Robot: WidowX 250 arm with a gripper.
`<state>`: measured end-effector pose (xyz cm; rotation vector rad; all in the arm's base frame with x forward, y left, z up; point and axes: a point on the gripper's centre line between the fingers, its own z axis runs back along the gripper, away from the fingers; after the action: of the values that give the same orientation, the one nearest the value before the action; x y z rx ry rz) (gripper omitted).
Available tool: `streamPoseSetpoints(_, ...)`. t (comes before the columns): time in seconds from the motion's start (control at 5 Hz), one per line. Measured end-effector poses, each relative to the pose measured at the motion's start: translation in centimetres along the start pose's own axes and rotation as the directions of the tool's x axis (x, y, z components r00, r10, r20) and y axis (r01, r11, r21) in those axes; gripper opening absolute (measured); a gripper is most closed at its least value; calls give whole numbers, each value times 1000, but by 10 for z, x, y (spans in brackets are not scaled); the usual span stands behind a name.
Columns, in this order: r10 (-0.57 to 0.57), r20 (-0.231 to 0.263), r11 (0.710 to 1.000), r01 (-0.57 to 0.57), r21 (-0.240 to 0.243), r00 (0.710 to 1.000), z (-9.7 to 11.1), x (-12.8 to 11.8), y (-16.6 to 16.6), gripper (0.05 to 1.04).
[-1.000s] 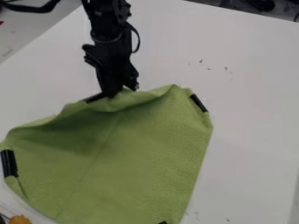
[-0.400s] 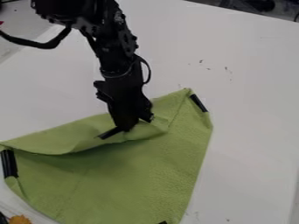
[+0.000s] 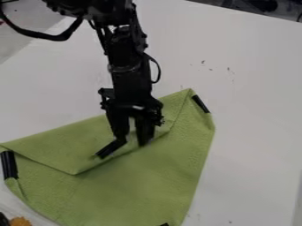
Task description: Fold the cloth from top left to bottom right
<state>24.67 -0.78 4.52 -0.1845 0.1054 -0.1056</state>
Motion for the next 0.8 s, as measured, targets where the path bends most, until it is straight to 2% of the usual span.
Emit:
streamPoseSetpoints(0.2,25,-36,1000,-25,-15,999,17,-11,-23,1001)
streamPoseSetpoints(0.4,-2,69,994,-5,108,998,27,-10,-21,1002)
streamPoseSetpoints(0.6,-63,104,982,43,182,993,25,-7,-16,999)
streamPoseSetpoints(0.8,-66,105,982,46,184,992,25,-6,-16,999)
